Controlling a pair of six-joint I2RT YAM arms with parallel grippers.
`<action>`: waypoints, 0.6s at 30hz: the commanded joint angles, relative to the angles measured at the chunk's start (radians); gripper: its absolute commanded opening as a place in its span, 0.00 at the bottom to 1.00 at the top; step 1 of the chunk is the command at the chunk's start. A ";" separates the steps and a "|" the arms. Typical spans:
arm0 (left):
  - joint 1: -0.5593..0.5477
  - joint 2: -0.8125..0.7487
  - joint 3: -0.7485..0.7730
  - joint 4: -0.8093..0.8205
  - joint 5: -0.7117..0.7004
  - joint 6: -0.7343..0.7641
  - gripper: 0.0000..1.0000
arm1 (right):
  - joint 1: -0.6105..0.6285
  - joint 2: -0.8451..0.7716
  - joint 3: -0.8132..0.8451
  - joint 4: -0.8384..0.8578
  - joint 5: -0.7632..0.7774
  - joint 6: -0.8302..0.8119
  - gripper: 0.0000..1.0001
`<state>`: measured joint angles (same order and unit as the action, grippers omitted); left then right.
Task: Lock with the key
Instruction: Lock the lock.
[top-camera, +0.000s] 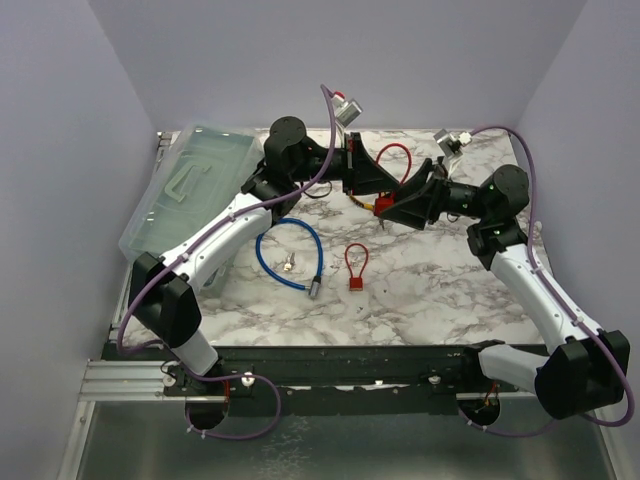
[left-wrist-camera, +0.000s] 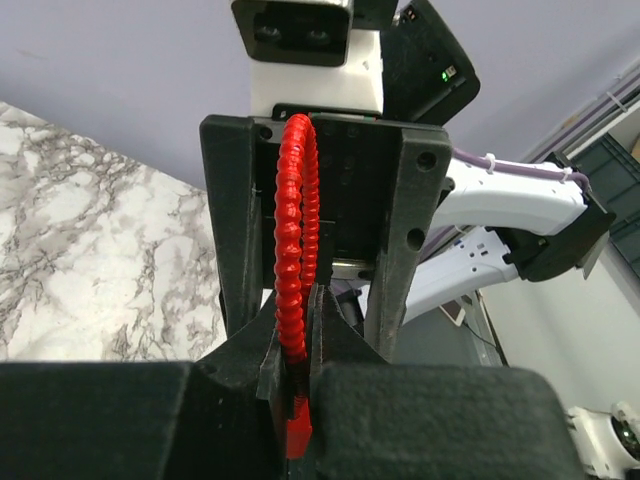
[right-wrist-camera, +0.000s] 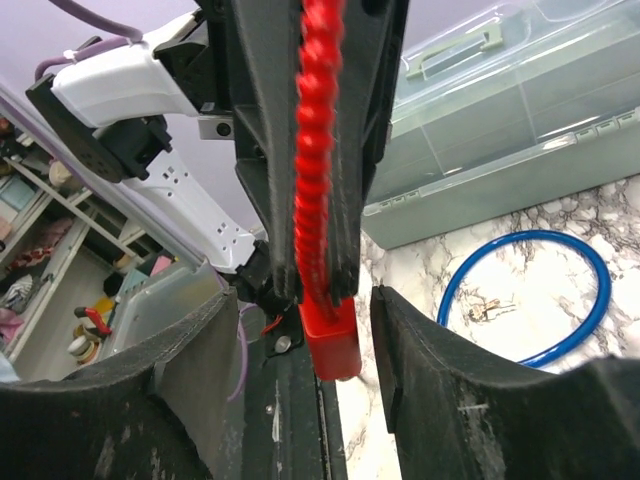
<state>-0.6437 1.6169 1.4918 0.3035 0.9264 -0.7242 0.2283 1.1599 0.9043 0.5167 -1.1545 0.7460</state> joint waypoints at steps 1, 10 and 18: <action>-0.004 0.011 0.033 0.006 0.069 -0.024 0.00 | 0.006 0.007 0.046 -0.030 -0.066 -0.015 0.58; -0.005 0.032 0.052 0.006 0.059 -0.050 0.00 | 0.006 0.026 0.016 0.046 -0.087 0.027 0.53; -0.005 0.040 0.058 0.006 0.053 -0.067 0.00 | 0.006 0.032 0.027 0.011 -0.088 -0.011 0.33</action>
<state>-0.6437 1.6489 1.5112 0.2974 0.9649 -0.7773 0.2279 1.1851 0.9180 0.5297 -1.2064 0.7574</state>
